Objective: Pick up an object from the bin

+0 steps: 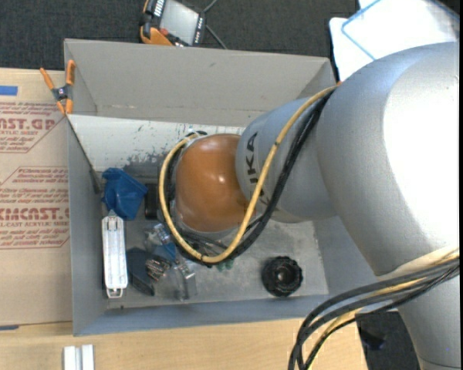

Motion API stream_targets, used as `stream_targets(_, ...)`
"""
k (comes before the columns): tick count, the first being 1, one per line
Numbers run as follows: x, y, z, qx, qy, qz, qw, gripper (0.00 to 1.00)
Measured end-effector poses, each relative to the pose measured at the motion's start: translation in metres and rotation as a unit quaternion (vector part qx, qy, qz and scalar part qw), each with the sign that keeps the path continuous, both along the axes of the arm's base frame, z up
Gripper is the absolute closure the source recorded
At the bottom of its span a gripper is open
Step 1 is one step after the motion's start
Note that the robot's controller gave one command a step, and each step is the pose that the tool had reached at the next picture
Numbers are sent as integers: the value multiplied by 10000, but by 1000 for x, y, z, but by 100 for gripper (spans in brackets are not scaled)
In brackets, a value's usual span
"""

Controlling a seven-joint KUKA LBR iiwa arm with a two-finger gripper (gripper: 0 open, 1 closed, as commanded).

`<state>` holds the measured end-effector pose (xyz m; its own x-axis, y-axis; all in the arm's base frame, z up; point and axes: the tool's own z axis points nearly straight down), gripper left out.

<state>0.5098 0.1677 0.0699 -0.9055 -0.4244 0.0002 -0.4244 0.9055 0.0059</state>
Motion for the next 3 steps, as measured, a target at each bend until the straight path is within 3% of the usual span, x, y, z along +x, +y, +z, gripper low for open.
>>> stream_targets(1, 78, 56, 46, 16, -12, 781, 9969, 0)
stream_targets(2, 5, -5, 7, -36, 73, 333, 9994, 0)
stream_targets(3, 52, 21, 2, 37, -87, 2075, 9782, 0)
